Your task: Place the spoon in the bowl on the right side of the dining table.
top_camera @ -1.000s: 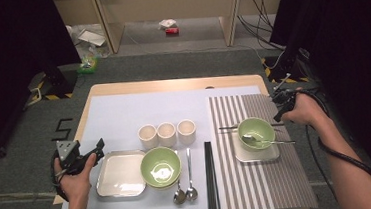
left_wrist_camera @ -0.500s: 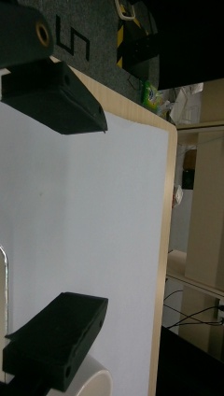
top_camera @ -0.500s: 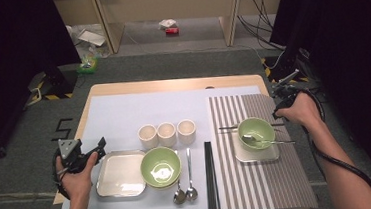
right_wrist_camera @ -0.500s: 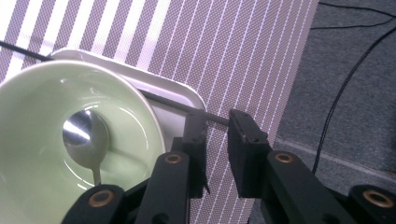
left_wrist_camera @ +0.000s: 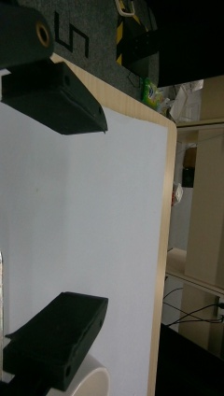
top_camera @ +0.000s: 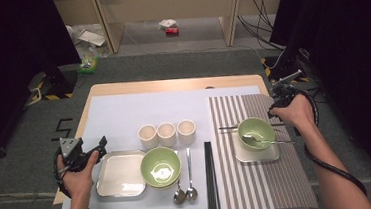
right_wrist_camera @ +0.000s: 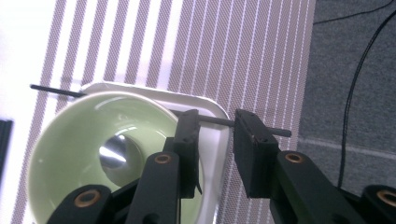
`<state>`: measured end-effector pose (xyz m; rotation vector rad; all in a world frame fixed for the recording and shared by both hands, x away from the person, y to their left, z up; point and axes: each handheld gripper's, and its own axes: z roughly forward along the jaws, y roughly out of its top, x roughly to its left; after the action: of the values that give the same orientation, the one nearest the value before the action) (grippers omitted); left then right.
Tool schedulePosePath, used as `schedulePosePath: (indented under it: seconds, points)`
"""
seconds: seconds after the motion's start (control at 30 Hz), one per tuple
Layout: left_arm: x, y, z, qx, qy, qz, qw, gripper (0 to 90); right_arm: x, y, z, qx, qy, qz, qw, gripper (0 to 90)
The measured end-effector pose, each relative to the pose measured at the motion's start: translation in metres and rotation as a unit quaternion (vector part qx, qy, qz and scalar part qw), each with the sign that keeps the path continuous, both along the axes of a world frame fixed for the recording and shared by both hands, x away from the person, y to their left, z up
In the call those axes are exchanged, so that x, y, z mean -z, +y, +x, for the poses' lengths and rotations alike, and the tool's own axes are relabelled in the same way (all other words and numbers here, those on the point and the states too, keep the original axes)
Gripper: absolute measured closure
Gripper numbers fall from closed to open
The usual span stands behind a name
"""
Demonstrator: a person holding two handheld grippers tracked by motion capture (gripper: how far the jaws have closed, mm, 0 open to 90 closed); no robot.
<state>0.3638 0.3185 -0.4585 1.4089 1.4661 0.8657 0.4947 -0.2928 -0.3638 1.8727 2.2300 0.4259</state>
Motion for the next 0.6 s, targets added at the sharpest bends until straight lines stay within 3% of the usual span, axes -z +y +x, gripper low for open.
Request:
schedulePosePath:
  seconds: [0.6]
  points:
    - [0.0,-0.001,0.001,0.001,0.001,-0.002,1.0,12.3,0.0,0.021,-0.005,0.002,-0.023,0.018,0.9996,70.3]
